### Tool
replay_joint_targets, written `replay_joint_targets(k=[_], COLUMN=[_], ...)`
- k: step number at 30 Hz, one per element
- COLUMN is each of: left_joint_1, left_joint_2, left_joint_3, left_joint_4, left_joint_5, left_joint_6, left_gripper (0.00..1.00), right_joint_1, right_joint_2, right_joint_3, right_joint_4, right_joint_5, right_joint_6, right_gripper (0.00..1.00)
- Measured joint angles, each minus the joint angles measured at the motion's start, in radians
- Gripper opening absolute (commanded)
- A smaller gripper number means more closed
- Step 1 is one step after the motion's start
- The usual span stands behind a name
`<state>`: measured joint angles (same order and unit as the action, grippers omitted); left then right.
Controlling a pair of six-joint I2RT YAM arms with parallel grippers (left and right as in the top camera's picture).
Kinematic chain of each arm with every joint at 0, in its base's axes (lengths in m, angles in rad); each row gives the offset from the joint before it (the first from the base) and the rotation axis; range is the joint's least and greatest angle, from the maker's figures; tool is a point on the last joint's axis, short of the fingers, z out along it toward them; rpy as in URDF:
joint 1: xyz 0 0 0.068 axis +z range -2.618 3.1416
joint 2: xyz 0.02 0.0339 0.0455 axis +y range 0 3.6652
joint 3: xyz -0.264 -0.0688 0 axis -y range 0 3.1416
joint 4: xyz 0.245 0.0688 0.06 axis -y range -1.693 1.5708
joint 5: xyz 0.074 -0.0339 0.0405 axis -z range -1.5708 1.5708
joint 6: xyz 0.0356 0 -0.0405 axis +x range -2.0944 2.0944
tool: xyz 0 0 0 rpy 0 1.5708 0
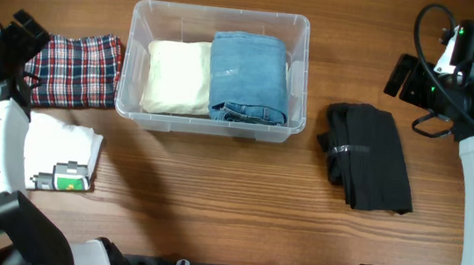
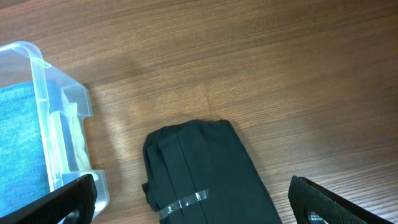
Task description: Pack container
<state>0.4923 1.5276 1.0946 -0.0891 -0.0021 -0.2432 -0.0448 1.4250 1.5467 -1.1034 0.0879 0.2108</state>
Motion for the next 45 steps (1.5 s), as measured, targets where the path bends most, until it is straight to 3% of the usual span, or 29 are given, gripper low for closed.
replay_joint_targets(k=[3, 8, 17, 28, 36, 40, 42, 45], left_joint_1=[0.042, 0.140, 0.156, 0.179, 0.178, 0.179, 0.178, 0.178], left_joint_2=[0.028, 0.132, 0.289, 0.421, 0.442, 0.442, 0.442, 0.442], left_joint_3=[0.000, 0.001, 0.050, 0.051, 0.057, 0.070, 0.073, 0.077], left_joint_4=[0.019, 0.071, 0.000, 0.045, -0.020, -0.079, -0.100, -0.124], left_joint_5=[0.009, 0.147, 0.215, 0.234, 0.237, 0.245, 0.251, 0.262], left_joint_6=[0.072, 0.165, 0.363, 0.402, 0.404, 0.402, 0.399, 0.399], left_gripper=[0.99, 1.00, 1.00, 0.99, 0.82, 0.68, 0.54, 0.42], right_joint_1=[0.000, 0.000, 0.000, 0.000, 0.000, 0.000, 0.000, 0.000], right_joint_2=[0.000, 0.000, 0.000, 0.000, 0.000, 0.000, 0.000, 0.000], right_joint_3=[0.000, 0.000, 0.000, 0.000, 0.000, 0.000, 0.000, 0.000], right_joint_4=[0.000, 0.000, 0.000, 0.000, 0.000, 0.000, 0.000, 0.000], right_joint_5=[0.000, 0.000, 0.000, 0.000, 0.000, 0.000, 0.000, 0.000], right_joint_6=[0.000, 0.000, 0.000, 0.000, 0.000, 0.000, 0.000, 0.000], right_gripper=[1.00, 1.00, 1.00, 1.00, 1.00, 1.00, 1.00, 1.00])
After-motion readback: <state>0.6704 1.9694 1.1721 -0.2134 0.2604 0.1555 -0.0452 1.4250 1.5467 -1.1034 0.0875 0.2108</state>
